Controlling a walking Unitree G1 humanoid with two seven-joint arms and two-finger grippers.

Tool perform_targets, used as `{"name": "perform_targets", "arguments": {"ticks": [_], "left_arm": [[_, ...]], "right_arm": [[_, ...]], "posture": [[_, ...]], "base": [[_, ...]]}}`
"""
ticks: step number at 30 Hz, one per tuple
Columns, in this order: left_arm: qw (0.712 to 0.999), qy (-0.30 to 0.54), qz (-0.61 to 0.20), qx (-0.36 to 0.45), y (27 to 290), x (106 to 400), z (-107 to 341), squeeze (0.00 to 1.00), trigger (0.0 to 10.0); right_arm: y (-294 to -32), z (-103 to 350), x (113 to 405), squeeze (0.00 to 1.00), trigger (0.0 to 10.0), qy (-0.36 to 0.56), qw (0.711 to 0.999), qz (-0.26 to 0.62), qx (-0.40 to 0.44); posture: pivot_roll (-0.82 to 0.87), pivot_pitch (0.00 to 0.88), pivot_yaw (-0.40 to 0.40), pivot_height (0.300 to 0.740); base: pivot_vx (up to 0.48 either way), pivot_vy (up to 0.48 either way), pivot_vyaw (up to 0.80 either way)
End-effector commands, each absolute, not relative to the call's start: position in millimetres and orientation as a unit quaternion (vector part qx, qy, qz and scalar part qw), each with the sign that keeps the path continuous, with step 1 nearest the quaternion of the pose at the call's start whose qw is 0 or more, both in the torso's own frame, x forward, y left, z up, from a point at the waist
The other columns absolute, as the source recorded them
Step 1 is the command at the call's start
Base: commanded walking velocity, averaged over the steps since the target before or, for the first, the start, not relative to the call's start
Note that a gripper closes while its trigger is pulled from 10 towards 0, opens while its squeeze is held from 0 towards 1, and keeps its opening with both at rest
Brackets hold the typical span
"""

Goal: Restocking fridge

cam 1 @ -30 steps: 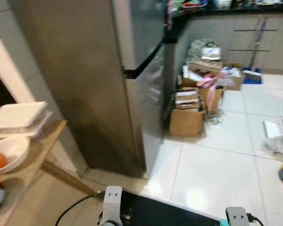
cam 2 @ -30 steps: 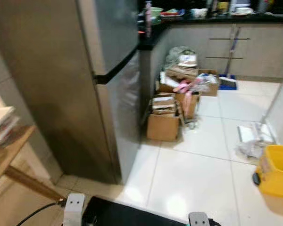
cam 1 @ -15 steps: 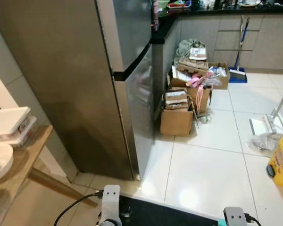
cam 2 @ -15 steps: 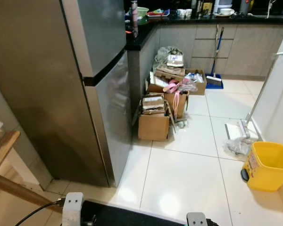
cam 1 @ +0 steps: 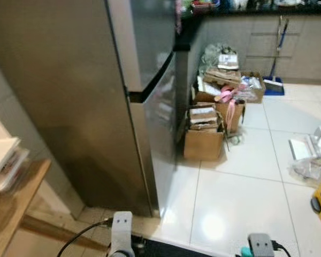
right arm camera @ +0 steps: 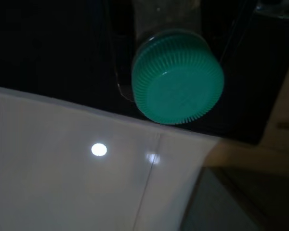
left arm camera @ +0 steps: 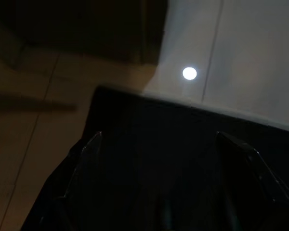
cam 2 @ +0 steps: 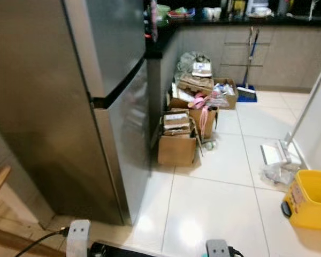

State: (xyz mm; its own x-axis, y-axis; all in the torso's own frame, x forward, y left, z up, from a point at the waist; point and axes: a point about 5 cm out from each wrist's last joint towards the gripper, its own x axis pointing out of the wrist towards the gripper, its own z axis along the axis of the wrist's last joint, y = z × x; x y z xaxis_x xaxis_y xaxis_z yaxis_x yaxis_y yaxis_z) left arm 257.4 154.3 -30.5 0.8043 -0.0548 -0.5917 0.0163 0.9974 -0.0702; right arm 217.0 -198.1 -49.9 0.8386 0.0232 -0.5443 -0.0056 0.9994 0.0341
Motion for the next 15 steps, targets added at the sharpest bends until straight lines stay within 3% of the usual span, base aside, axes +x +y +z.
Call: {"name": "perform_targets", "arguments": {"ticks": [1, 15], "left_arm": [[0.947, 0.318, -0.021, -0.032, 152.8, 254.8, -32.6, 0.00, 10.0], [0.948, 0.317, -0.023, -0.025, 152.6, 254.2, -32.3, 0.00, 10.0]], "right_arm": [[-202.7, -53.5, 210.6, 0.00, 10.0, 0.296, 0.955, 0.000, 0.014], [-202.2, -55.6, 207.5, 0.00, 10.0, 0.299, 0.954, -0.001, 0.015]], "posture": [[-0.07, 0.102, 0.064, 0.740], [-0.07, 0.109, 0.066, 0.740]], "base": [[0.480, 0.000, 0.00], [0.472, 0.000, 0.00]]}}
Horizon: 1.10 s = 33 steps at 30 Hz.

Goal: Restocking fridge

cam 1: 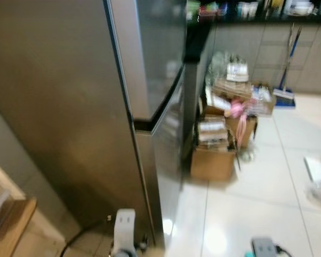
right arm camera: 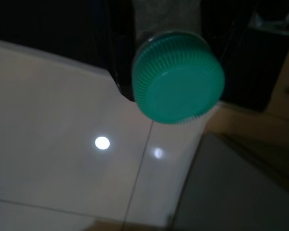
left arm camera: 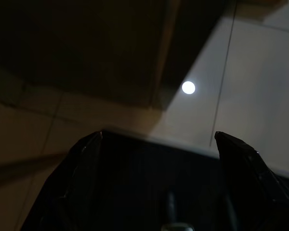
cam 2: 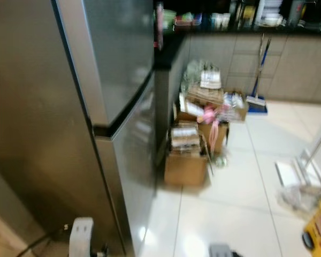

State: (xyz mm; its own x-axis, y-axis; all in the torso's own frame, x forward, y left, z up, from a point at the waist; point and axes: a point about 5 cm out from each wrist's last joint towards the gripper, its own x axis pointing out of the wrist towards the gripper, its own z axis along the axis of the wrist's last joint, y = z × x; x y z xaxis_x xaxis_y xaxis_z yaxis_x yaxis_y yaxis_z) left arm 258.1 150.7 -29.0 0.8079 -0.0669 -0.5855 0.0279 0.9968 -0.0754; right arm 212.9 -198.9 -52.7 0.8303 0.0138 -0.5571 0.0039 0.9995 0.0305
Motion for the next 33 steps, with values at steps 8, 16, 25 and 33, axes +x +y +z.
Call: {"name": "perform_targets", "arguments": {"ticks": [8, 16, 25, 33], "left_arm": [[0.956, 0.292, -0.019, -0.019, 153.8, 255.8, -27.6, 0.00, 10.0], [0.958, 0.284, -0.040, -0.011, 150.5, 254.7, -26.1, 0.00, 10.0], [0.960, 0.278, -0.035, -0.012, 150.1, 254.0, -25.3, 0.00, 10.0], [0.961, 0.275, -0.026, -0.021, 155.4, 254.0, -24.4, 0.00, 10.0]], "right_arm": [[-203.7, -56.0, 206.3, 0.00, 10.0, 0.300, 0.954, -0.003, 0.014], [-203.9, -56.6, 204.8, 0.00, 10.0, 0.301, 0.953, -0.003, 0.014], [-203.3, -57.4, 203.5, 0.00, 10.0, 0.303, 0.953, -0.003, 0.015], [-203.7, -57.7, 202.7, 0.00, 10.0, 0.303, 0.953, -0.003, 0.015]], "posture": [[-0.07, 0.112, 0.065, 0.740], [-0.07, 0.118, 0.066, 0.740], [-0.07, 0.119, 0.069, 0.740], [-0.07, 0.119, 0.067, 0.740]], "base": [[0.050, 0.000, 0.00], [0.000, 0.000, 0.00], [0.000, -0.339, 0.00], [0.000, 0.000, 0.00]]}}
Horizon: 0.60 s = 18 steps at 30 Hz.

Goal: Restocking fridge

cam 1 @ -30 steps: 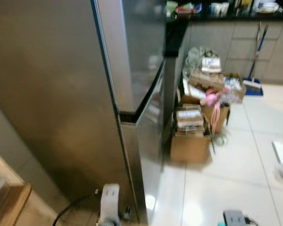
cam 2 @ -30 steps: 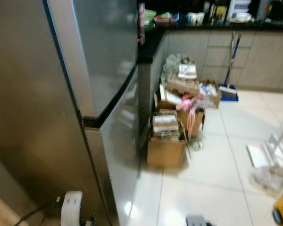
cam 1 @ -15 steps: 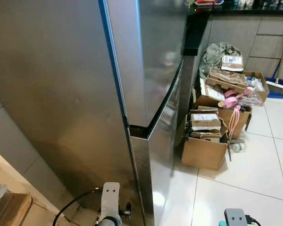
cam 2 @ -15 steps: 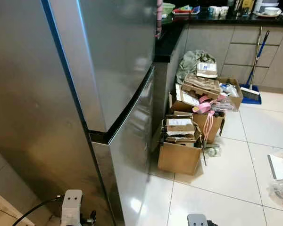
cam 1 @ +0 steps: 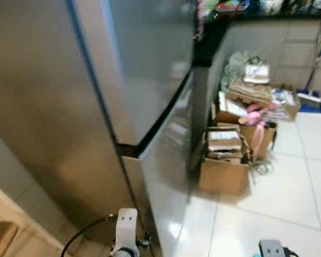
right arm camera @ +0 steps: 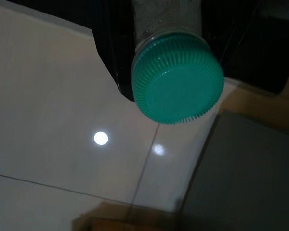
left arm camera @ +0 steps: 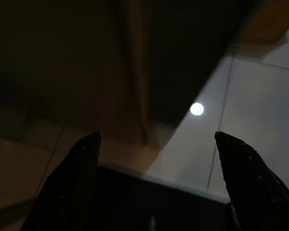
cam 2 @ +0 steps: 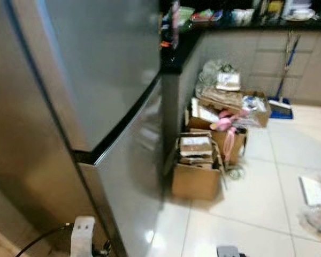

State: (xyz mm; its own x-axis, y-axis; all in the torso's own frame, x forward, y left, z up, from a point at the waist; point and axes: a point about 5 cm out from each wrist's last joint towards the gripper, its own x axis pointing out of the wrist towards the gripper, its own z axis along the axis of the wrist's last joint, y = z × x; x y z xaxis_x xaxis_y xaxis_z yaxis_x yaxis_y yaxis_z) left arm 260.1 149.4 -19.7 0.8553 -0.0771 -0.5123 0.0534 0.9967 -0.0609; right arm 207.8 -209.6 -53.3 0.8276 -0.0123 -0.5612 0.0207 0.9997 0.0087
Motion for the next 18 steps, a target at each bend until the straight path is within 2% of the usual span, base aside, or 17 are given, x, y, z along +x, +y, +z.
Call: {"name": "perform_targets", "arguments": {"ticks": [1, 11, 12, 13, 14, 18], "left_arm": [[0.961, 0.274, -0.026, -0.023, 156.3, 253.6, -24.3, 0.00, 10.0], [0.967, 0.249, -0.026, -0.043, 166.9, 254.1, -18.9, 0.00, 10.0], [0.970, 0.238, -0.034, -0.045, 168.3, 254.2, -16.7, 0.00, 5.8], [0.970, 0.238, -0.034, -0.045, 168.3, 254.2, -16.7, 0.00, 5.8], [0.972, 0.223, -0.049, -0.047, 169.7, 253.4, -13.7, 0.00, 0.0], [0.978, 0.179, -0.104, -0.030, 186.9, 247.6, -3.6, 0.00, 0.0]], "right_arm": [[-203.8, -57.7, 202.8, 0.00, 10.0, 0.303, 0.953, -0.003, 0.015], [-203.6, -57.3, 203.5, 0.00, 10.0, 0.302, 0.953, -0.002, 0.015], [-203.6, -57.3, 203.4, 0.00, 10.0, 0.302, 0.953, -0.002, 0.015], [-203.6, -57.3, 203.4, 0.00, 10.0, 0.302, 0.953, -0.002, 0.015], [-203.6, -57.4, 203.2, 0.00, 10.0, 0.302, 0.953, -0.002, 0.015], [-204.6, -57.5, 202.5, 0.00, 10.0, 0.302, 0.953, -0.004, 0.015]], "posture": [[-0.07, 0.119, 0.067, 0.740], [-0.07, 0.120, 0.067, 0.740], [-0.07, 0.119, 0.068, 0.740], [-0.07, 0.119, 0.068, 0.740], [-0.07, 0.119, 0.069, 0.740], [-0.07, 0.118, 0.070, 0.740]], "base": [[0.000, 0.000, 0.00], [0.000, 0.000, 0.00], [0.000, 0.000, 0.00], [0.000, 0.000, 0.00], [0.000, 0.000, 0.00], [0.000, 0.000, 0.00]]}}
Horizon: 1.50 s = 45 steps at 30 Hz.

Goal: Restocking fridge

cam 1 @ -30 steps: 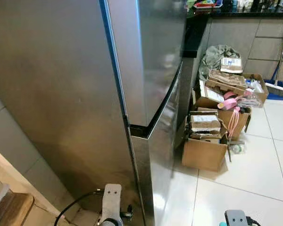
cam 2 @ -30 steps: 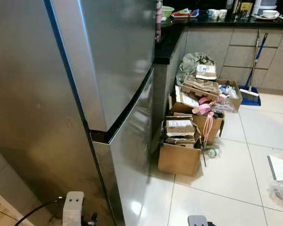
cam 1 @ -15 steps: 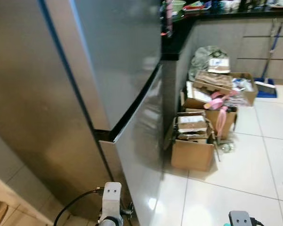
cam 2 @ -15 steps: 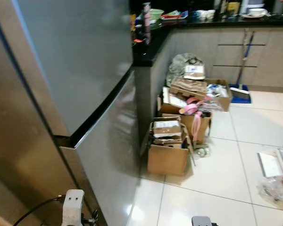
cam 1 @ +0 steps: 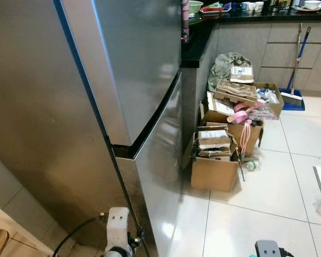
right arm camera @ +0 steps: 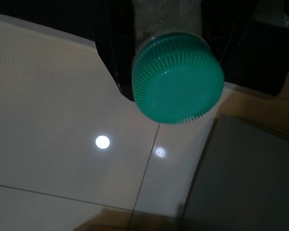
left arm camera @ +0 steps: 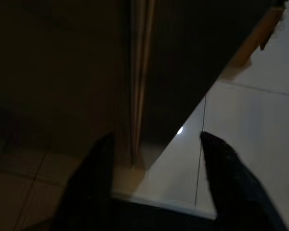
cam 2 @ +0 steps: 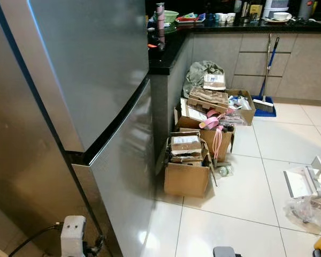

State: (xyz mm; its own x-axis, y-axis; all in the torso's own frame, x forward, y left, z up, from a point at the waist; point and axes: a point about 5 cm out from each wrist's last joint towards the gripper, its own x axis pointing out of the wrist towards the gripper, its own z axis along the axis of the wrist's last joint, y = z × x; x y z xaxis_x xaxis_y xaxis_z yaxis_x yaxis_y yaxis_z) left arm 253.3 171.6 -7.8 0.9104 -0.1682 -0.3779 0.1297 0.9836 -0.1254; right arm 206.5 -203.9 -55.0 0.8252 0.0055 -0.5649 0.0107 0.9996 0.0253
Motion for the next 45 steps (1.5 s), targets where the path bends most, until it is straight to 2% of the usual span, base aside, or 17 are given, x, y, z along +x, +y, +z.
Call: {"name": "perform_targets", "arguments": {"ticks": [1, 5, 6, 8, 13, 18, 24, 28, 32, 41, 43, 45], "left_arm": [[0.977, 0.175, -0.120, -0.022, 191.4, 245.3, -2.2, 0.00, 0.0], [0.974, 0.170, -0.149, 0.000, 201.0, 240.5, 0.8, 0.00, 0.0], [0.974, 0.158, -0.162, 0.010, 218.4, 234.6, 6.8, 0.00, 0.0], [0.976, 0.145, -0.159, 0.012, 232.8, 230.8, 12.9, 0.00, 0.0], [0.980, 0.123, -0.155, 0.011, 246.2, 226.4, 21.9, 0.00, 0.0], [0.981, 0.089, -0.171, -0.026, 241.2, 224.2, 34.5, 0.00, 0.0], [0.974, 0.049, -0.196, -0.099, 218.9, 224.9, 47.8, 0.00, 0.0], [0.966, 0.048, -0.233, -0.098, 205.6, 224.6, 50.3, 0.00, 0.0], [0.966, 0.050, -0.238, -0.094, 202.4, 227.8, 52.5, 0.00, 0.0], [0.980, 0.029, -0.189, -0.058, 203.5, 247.0, 62.6, 0.00, 0.1], [0.983, 0.020, -0.179, -0.045, 202.1, 251.4, 65.8, 0.00, 2.9], [0.983, 0.017, -0.177, -0.042, 202.0, 252.1, 66.6, 0.00, 3.1]], "right_arm": [[-204.9, -57.5, 202.4, 0.00, 10.0, 0.302, 0.953, -0.005, 0.015], [-205.1, -57.3, 202.6, 0.00, 10.0, 0.302, 0.953, -0.005, 0.015], [-205.5, -57.0, 203.1, 0.00, 10.0, 0.302, 0.953, -0.005, 0.014], [-205.9, -56.6, 203.7, 0.00, 10.0, 0.301, 0.953, -0.005, 0.014], [-206.0, -55.9, 204.8, 0.00, 10.0, 0.300, 0.954, -0.003, 0.013], [-205.2, -55.3, 206.2, 0.00, 10.0, 0.299, 0.954, 0.000, 0.012], [-205.0, -55.2, 206.3, 0.00, 10.0, 0.299, 0.954, 0.004, 0.010], [-205.5, -54.9, 206.6, 0.00, 10.0, 0.299, 0.954, 0.003, 0.009], [-206.1, -54.6, 207.0, 0.00, 10.0, 0.298, 0.954, 0.003, 0.009], [-208.6, -54.0, 206.8, 0.00, 10.0, 0.298, 0.955, 0.004, 0.005], [-209.7, -53.9, 206.6, 0.00, 10.0, 0.298, 0.954, 0.004, 0.003], [-209.9, -53.9, 206.6, 0.00, 10.0, 0.298, 0.954, 0.005, 0.003]], "posture": [[-0.07, 0.118, 0.070, 0.740], [-0.07, 0.116, 0.068, 0.740], [-0.07, 0.116, 0.065, 0.740], [-0.07, 0.116, 0.062, 0.740], [-0.07, 0.116, 0.059, 0.740], [-0.06, 0.117, 0.054, 0.740], [-0.07, 0.119, 0.054, 0.740], [-0.07, 0.120, 0.055, 0.740], [-0.07, 0.120, 0.053, 0.740], [-0.08, 0.118, 0.055, 0.740], [-0.09, 0.116, 0.054, 0.740], [-0.09, 0.116, 0.054, 0.740]], "base": [[0.000, 0.000, 0.00], [0.000, 0.000, 0.00], [0.000, 0.000, 0.00], [0.000, 0.000, 0.00], [0.000, 0.000, 0.00], [0.000, 0.000, 0.00], [0.000, 0.000, 0.00], [0.000, 0.000, 0.00], [0.000, 0.000, 0.00], [0.000, 0.000, 0.00], [0.000, 0.000, 0.00], [0.000, 0.000, 0.00]]}}
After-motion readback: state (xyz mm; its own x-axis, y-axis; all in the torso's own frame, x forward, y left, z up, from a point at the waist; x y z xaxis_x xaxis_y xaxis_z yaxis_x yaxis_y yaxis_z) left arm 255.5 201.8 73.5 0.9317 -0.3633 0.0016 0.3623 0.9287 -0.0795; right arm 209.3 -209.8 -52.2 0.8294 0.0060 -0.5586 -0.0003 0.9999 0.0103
